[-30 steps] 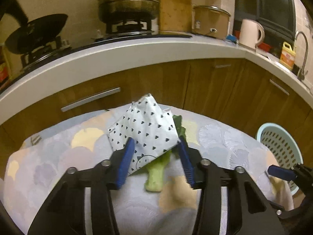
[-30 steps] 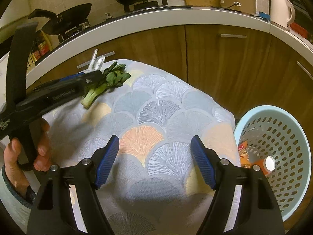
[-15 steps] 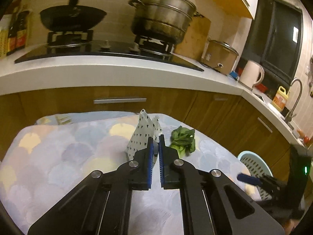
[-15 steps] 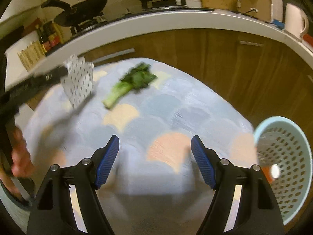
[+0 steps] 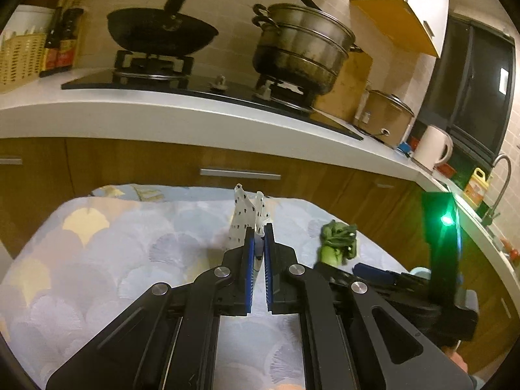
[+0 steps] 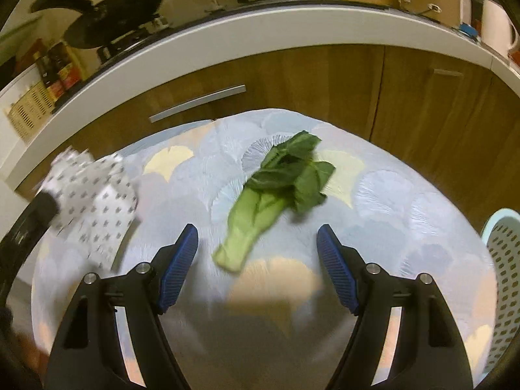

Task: Collect trash
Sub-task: 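Grasp the green bok choy with the right tool while the left tool holds the napkin, then carry the napkin and bok choy over the light-blue basket with both tools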

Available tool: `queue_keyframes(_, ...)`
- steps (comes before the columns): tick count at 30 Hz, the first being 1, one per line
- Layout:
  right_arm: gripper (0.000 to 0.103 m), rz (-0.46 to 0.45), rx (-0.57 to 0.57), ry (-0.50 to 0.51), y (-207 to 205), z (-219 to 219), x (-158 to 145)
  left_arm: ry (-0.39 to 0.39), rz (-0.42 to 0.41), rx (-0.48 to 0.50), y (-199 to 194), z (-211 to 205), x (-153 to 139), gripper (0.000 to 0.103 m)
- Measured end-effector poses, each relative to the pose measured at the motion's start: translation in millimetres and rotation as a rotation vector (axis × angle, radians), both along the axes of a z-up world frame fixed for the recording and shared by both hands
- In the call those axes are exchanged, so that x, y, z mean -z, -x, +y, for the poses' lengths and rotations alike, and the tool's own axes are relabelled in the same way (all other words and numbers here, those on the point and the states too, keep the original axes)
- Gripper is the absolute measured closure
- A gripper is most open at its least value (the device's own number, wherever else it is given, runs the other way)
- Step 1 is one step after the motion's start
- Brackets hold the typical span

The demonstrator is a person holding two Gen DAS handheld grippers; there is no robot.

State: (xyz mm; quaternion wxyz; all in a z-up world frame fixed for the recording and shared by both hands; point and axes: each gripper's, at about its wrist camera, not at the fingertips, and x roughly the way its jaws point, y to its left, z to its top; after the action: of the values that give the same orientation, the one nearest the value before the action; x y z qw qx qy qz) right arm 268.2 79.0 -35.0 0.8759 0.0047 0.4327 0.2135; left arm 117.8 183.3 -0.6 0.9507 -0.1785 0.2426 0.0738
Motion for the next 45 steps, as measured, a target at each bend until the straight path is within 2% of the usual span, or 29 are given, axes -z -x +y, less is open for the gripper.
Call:
queue_keyframes(3, 0.031, -0.006, 0.038, 0.016, -6.2, 11.1, -0.4, 0.006, -0.005, -0.011, 1.7, 2.8, -1.2, 0.099)
queue_keyframes(6, 0.032, -0.029, 0.078, 0.088, -9.4, 23.0, 1.6, 0.014, -0.013, -0.011, 2.8, 4.7, -3.2, 0.099)
queue_keyframes(8, 0.039, -0.043, 0.090, 0.125, -8.8, 26.4, 2.5, 0.019, -0.014, -0.010, 2.9, 5.8, -3.2, 0.099)
queue_keyframes(9, 0.046, -0.047, 0.098, 0.122, -7.9, 24.3, 2.5, 0.026, -0.014, -0.008, 3.0, 6.6, -3.0, 0.099)
queue_keyframes(10, 0.057, -0.049, 0.104, 0.114, -7.5, 21.8, 2.2, 0.030, -0.015, -0.006, 3.4, 7.0, -2.9, 0.099)
queue_keyframes(12, 0.071, -0.047, 0.111, 0.087, -6.3, 15.4, 1.8, 0.029, -0.017, -0.001, 3.8, 5.9, -3.6, 0.099)
queue_keyframes(15, 0.080, -0.038, 0.098, 0.027, -1.9, 4.2, 0.7, 0.018, -0.018, 0.005, 4.4, 3.2, -3.9, 0.099)
queue_keyframes(20, 0.081, -0.055, 0.070, -0.018, 18.3, -15.2, -4.0, 0.032, -0.028, 0.029, 4.2, 3.1, -5.4, 0.099)
queue_keyframes(24, 0.081, -0.051, 0.072, -0.044, 39.9, -43.1, -6.2, 0.084, -0.054, 0.115, 4.3, -7.3, -9.6, 0.099)
queue_keyframes(27, 0.081, -0.057, 0.088, -0.067, 58.1, -69.9, -11.7, 0.052, -0.076, 0.174, 6.2, -27.9, -17.7, 0.099)
queue_keyframes(36, 0.081, -0.101, 0.158, -0.135, 98.8, -150.4, -33.1, 0.047, -0.086, 0.324, 7.7, -89.7, -31.7, 0.099)
queue_keyframes(45, 0.081, -0.167, 0.274, -0.140, 121.7, -233.5, -46.4, 0.027, -0.086, 0.460, 1.2, -162.2, -45.6, 0.099)
